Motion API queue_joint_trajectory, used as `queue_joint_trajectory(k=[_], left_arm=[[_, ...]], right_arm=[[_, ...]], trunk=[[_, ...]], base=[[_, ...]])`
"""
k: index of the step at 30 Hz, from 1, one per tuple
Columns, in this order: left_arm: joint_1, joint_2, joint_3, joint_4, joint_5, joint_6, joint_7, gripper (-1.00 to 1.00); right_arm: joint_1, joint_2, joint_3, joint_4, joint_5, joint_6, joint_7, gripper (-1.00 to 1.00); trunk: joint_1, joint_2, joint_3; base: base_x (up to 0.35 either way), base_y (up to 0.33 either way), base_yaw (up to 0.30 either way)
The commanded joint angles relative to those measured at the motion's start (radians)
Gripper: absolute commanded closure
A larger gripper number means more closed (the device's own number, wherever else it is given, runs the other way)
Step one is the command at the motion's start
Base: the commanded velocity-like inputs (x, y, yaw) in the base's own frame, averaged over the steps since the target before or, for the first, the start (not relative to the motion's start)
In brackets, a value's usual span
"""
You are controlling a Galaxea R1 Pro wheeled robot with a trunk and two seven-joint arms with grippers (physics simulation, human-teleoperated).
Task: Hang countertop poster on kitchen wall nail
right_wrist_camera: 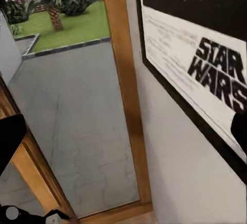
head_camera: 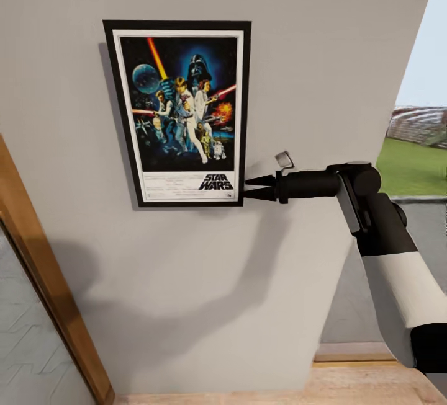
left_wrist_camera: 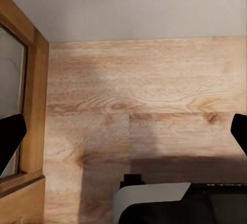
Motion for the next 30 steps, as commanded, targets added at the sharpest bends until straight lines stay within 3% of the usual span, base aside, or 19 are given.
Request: queue_joint_trajectory(k=[1, 8, 11, 13, 15, 17, 20, 22, 23, 25, 26, 28, 30], left_arm=[[0.001, 0.0, 0.001, -0.001, -0.001, -0.002, 0.0, -1.0], [0.001, 0.0, 0.001, -0.001, -0.001, -0.002, 0.0, -1.0], [0.001, 0.0, 0.001, -0.002, 0.0, -0.002, -0.001, -1.0], [0.001, 0.0, 0.002, -0.002, 0.001, -0.002, -0.002, -1.0], [0.001, 0.0, 0.002, -0.002, 0.002, -0.003, -0.004, -1.0], [0.001, 0.0, 0.002, -0.002, 0.003, -0.003, -0.004, -1.0], [0.001, 0.0, 0.002, -0.002, 0.004, -0.002, -0.004, -1.0], [0.001, 0.0, 0.002, -0.002, 0.005, -0.002, -0.004, -1.0], [0.001, 0.0, 0.002, -0.002, 0.006, -0.002, -0.005, -1.0], [0.001, 0.0, 0.002, -0.002, 0.006, -0.002, -0.005, -1.0], [0.001, 0.0, 0.003, -0.002, 0.006, -0.002, -0.005, -1.0], [0.001, 0.0, 0.003, -0.002, 0.007, -0.002, -0.005, -1.0], [0.001, 0.0, 0.003, -0.002, 0.007, -0.002, -0.005, -1.0]], right_arm=[[0.0, -0.001, 0.002, 0.0, -0.005, 0.008, -0.001, -1.0], [0.022, -0.001, 0.004, -0.026, -0.006, 0.004, 0.002, -1.0], [0.081, -0.001, 0.004, -0.086, -0.006, -0.006, 0.004, -1.0], [0.161, -0.001, 0.003, -0.139, -0.006, -0.041, 0.005, -1.0], [0.339, -0.004, 0.001, -0.186, -0.006, -0.163, 0.018, -1.0], [0.423, -0.006, 0.0, -0.193, -0.006, -0.225, 0.024, -1.0], [0.638, -0.01, -0.002, -0.193, -0.006, -0.404, 0.031, -1.0], [0.719, -0.01, -0.003, -0.18, -0.006, -0.48, 0.031, -1.0], [0.821, -0.012, -0.006, -0.135, -0.006, -0.577, 0.029, -1.0], [0.876, -0.012, -0.013, -0.086, -0.006, -0.632, 0.025, -1.0], [0.945, -0.013, -0.04, 0.071, -0.005, -0.743, 0.007, -1.0], [0.963, -0.013, -0.057, 0.177, -0.005, -0.797, -0.007, -1.0], [0.982, -0.016, -0.083, 0.401, -0.006, -0.891, -0.046, -1.0]], trunk=[[0.0, -0.001, 0.0], [0.0, -0.001, 0.0], [0.0, -0.001, 0.0], [0.0, -0.001, 0.0], [0.0, -0.001, 0.0], [0.0, -0.001, 0.0], [0.0, -0.001, 0.0], [0.0, -0.001, 0.0], [0.0, -0.001, 0.0], [0.0, -0.001, 0.0], [0.0, -0.001, 0.0], [0.0, -0.001, 0.0], [0.0, -0.001, 0.0]], base=[[-0.323, 0.0, 0.0], [-0.333, 0.0, 0.0], [-0.222, 0.0, 0.0], [-0.101, 0.0, 0.0], [-0.038, 0.0, 0.0], [-0.021, 0.0, 0.0], [-0.009, 0.0, 0.0], [-0.004, 0.0, 0.0], [-0.002, 0.0, 0.0], [-0.001, 0.0, 0.0], [0.0, 0.0, 0.0], [0.0, 0.0, 0.0], [0.0, 0.0, 0.0]])
